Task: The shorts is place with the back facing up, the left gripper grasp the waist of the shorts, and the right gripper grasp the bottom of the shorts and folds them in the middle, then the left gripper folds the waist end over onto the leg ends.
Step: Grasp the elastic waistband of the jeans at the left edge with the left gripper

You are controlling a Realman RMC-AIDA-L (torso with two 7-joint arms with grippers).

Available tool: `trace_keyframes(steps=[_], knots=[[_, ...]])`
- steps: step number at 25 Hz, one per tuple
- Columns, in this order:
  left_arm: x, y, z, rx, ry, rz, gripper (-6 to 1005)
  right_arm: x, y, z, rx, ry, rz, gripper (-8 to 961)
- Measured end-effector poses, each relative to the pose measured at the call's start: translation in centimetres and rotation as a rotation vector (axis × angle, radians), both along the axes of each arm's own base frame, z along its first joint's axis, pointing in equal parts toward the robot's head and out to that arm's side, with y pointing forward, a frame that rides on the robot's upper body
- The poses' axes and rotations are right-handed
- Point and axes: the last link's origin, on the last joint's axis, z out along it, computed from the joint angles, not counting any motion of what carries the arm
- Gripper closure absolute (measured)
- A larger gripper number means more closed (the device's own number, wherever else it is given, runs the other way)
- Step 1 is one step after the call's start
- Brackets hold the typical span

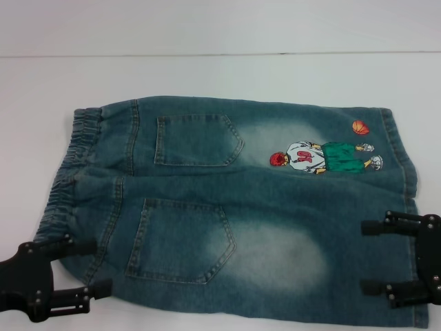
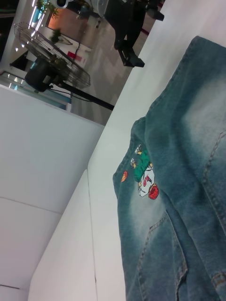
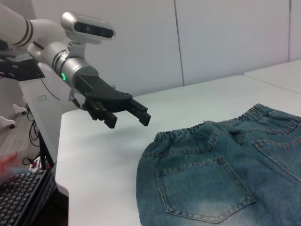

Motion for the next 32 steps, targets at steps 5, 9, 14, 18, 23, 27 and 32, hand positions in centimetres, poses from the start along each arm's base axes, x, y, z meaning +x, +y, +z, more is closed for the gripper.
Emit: trace_keyframes(steps=[5,9,14,18,23,27,32], knots=[[0.0,0.0,0.0,-0.003,0.001,-0.002,145,0.1,0.1,0.0,0.008,-0.010,-0.007,8],[0.0,0.0,0.0,-0.002,0.001,-0.002,146,0.4,0.2,-0.1,0.011,-0.024,-0.015,8],[-0.2,0.2,0.1,0.011,0.011,0.009,146,0.5,0.3,0.0,0.017,-0.028,-0.018,8],[-0.8,1.0,0.5,0.046,0.051,0.079,147,0.5,0.3,0.1,0.020,-0.026,-0.018,8],[-1.3,2.5,2.1,0.078,0.157,0.194,149,0.5,0.3,0.2,0.025,-0.026,-0.021,8],[-1.1,3.0,3.3,0.088,0.242,0.249,155,0.5,0.3,0.3,0.029,-0.023,-0.024,9],[-1.4,3.2,3.4,0.072,0.332,0.303,155,0.6,0.5,0.3,0.039,-0.022,-0.033,9]])
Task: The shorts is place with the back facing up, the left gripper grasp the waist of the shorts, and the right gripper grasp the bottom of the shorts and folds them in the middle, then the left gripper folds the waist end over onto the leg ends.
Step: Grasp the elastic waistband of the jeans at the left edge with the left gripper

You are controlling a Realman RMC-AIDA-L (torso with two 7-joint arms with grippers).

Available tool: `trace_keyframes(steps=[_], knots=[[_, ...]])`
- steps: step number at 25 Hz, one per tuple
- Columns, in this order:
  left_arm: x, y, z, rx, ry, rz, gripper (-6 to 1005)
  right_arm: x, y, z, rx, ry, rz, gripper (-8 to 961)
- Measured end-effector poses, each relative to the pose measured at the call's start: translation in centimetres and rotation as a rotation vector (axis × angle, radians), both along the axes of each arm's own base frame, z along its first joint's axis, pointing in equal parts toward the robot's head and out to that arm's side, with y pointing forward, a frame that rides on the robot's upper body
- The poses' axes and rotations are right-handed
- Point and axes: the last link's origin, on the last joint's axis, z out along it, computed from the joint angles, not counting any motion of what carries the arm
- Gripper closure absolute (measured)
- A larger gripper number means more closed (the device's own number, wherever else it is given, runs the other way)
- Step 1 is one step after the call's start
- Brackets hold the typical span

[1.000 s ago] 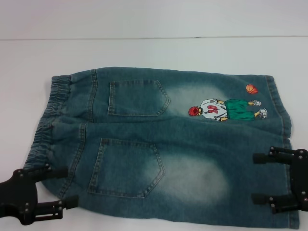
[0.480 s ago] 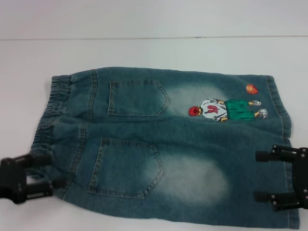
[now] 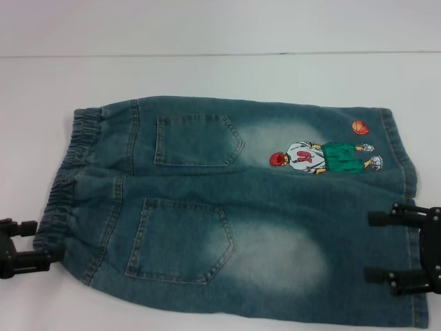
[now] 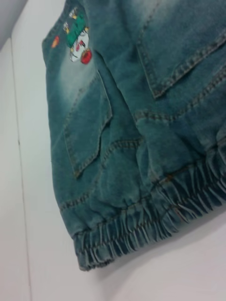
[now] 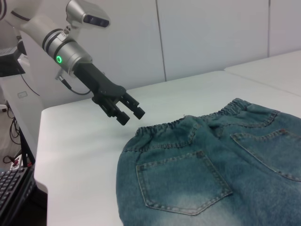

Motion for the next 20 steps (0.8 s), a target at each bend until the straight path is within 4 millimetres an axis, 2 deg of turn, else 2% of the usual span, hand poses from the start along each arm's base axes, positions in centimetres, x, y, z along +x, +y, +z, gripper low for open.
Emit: trace_keyframes(steps=[8,20], knots=[[-0.2,0.9,-0.6,0.006,0.039,0.023,154,-0.2,0.3,0.0,0.003,0.001,0.006,9],[-1.3,0.9,-0.6,0.025,0.079,0.074,154,-0.4,0.5,0.0,0.004,0.000,0.011,8]])
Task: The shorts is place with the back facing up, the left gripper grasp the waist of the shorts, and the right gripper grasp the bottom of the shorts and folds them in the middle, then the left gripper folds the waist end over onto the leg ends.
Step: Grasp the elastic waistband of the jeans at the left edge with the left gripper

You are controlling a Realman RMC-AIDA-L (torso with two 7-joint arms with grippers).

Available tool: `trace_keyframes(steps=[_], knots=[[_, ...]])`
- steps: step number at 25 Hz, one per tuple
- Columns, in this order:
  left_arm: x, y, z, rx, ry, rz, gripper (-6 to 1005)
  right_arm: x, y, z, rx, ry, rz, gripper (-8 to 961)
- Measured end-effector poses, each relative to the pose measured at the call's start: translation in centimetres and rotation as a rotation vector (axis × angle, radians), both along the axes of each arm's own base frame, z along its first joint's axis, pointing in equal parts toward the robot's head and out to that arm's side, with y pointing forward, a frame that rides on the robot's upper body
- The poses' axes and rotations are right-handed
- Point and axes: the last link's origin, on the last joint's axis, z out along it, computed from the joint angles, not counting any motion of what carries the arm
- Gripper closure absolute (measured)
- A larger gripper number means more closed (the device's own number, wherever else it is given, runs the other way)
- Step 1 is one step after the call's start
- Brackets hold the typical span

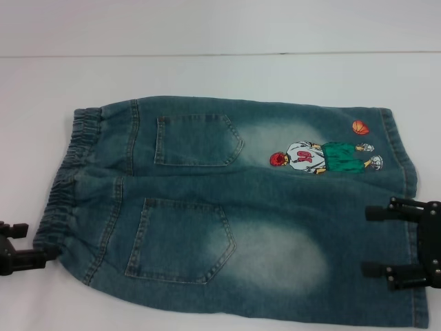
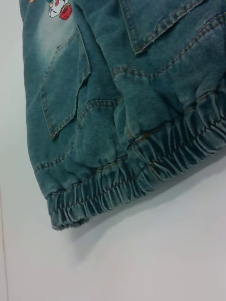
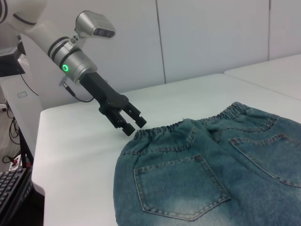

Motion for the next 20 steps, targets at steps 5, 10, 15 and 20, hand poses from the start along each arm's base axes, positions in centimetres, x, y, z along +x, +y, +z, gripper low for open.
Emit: trace_keyframes(steps=[5,10,15,20], knots=[[-0.1,0.1,-0.2,0.001,0.002,0.005,153,-0.1,0.1,-0.1,-0.002,-0.001,0.001,8],[-0.1,0.2,-0.6,-0.013,0.003,0.001,153,-0.2,0.1,-0.3,-0.004,0.000,0.002,9],[-0.3,0.3,-0.8,-0.011,0.005,0.006,154,-0.2,0.0,-0.3,-0.008,0.007,0.003,9],[-0.4,0.4,-1.1,-0.025,0.010,0.012,163,-0.2,-0.1,-0.4,-0.009,0.009,0.003,8]])
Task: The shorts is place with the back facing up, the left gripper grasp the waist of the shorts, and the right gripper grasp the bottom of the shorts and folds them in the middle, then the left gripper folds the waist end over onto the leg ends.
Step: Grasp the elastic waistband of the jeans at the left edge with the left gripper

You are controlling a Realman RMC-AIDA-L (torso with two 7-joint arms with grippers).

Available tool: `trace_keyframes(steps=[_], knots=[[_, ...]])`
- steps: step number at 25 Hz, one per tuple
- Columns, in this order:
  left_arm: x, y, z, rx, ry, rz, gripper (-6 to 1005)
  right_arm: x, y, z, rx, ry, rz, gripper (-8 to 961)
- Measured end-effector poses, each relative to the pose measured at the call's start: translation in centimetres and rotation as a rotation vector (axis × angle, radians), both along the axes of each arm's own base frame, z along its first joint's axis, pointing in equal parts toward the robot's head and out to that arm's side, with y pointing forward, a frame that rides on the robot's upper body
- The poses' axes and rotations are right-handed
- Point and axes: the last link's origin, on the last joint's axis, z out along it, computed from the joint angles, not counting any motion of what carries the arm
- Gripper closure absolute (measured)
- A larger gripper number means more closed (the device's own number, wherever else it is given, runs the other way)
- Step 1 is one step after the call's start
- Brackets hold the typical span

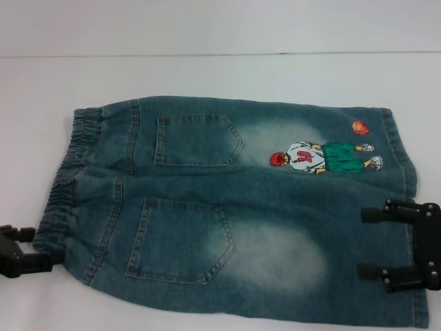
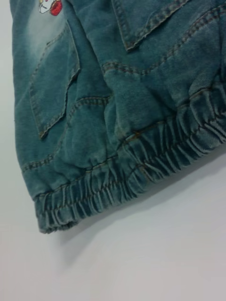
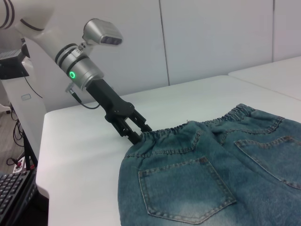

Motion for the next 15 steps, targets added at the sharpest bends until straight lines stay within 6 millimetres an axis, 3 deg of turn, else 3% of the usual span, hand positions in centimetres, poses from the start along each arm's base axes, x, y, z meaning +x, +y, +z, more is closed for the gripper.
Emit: trace_keyframes(steps=[9,15], knots=[[0.00,0.17,-0.12,-0.006,0.001,0.000,235,0.02,0.10,-0.06,0.003,-0.004,-0.002,8],[0.26,0.38,-0.39,-0.018,-0.007,-0.011,355,0.00,0.12,-0.08,0.002,-0.005,-0.001,8]])
